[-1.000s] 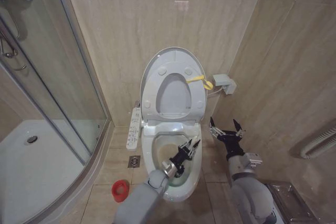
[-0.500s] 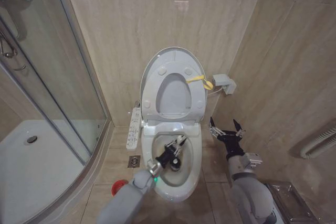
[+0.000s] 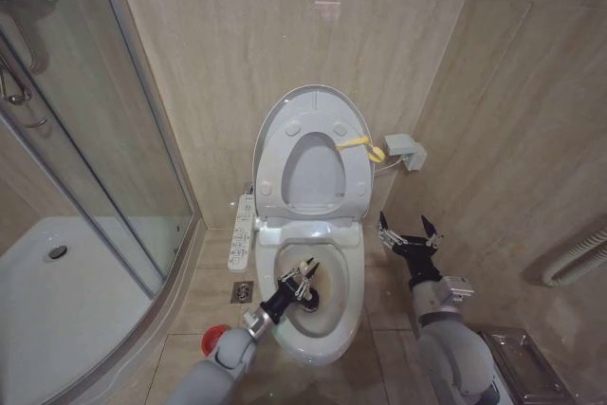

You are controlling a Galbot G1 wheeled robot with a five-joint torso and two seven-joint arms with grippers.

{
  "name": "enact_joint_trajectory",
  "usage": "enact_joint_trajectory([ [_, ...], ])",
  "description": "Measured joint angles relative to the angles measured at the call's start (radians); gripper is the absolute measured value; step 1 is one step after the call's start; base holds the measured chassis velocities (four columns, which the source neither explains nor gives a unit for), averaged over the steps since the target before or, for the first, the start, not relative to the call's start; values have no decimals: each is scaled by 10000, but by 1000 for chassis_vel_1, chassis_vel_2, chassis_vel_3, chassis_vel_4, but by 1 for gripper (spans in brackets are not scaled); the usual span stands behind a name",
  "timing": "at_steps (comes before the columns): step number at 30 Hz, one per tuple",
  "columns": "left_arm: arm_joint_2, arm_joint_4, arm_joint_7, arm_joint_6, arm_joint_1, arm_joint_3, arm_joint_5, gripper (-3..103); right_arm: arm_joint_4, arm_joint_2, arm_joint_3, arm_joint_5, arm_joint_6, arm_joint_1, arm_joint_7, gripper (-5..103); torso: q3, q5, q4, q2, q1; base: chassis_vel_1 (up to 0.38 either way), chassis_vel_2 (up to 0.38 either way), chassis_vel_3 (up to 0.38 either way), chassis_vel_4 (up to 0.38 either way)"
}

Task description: Open the toilet lid, clean the toilet bowl with a toilet brush, close the toilet lid, and flush.

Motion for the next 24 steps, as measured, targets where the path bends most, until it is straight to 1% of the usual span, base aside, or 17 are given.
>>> enact_joint_trajectory([
  [6,104,-482,-141,5,215,-429,112,19,0,0,0,0,0,0,0,100,0,0,0,0,0,0,0,0,0],
  [8,85,-895,-447,104,257,-625,136,19,0,0,0,0,0,0,0,100,0,0,-3,-1,0,0,0,0,0],
  [10,91,-1305,-623,172,344,-763,138,19,0,0,0,0,0,0,0,100,0,0,-3,0,1,0,0,0,0],
  [11,91,-1305,-623,172,344,-763,138,19,0,0,0,0,0,0,0,100,0,0,-3,0,1,0,0,0,0],
  [15,223,-2446,-954,270,731,-938,154,19,0,0,0,0,0,0,-1,100,0,0,-1,0,0,0,0,0,0],
  [16,223,-2446,-954,270,731,-938,154,19,0,0,0,0,0,0,-1,100,0,0,-1,0,0,0,0,0,0],
  [19,290,-3180,-1066,303,1199,-1165,386,19,0,0,0,0,0,0,0,100,0,1,0,0,0,0,0,0,0],
  [21,289,-3346,-1068,298,1325,-1239,484,19,0,0,0,0,0,0,0,100,0,1,-1,0,0,0,0,0,0],
  [24,357,-3970,-1069,285,2050,-1491,720,19,0,0,0,0,0,0,0,100,0,1,-1,-1,1,0,0,0,0],
])
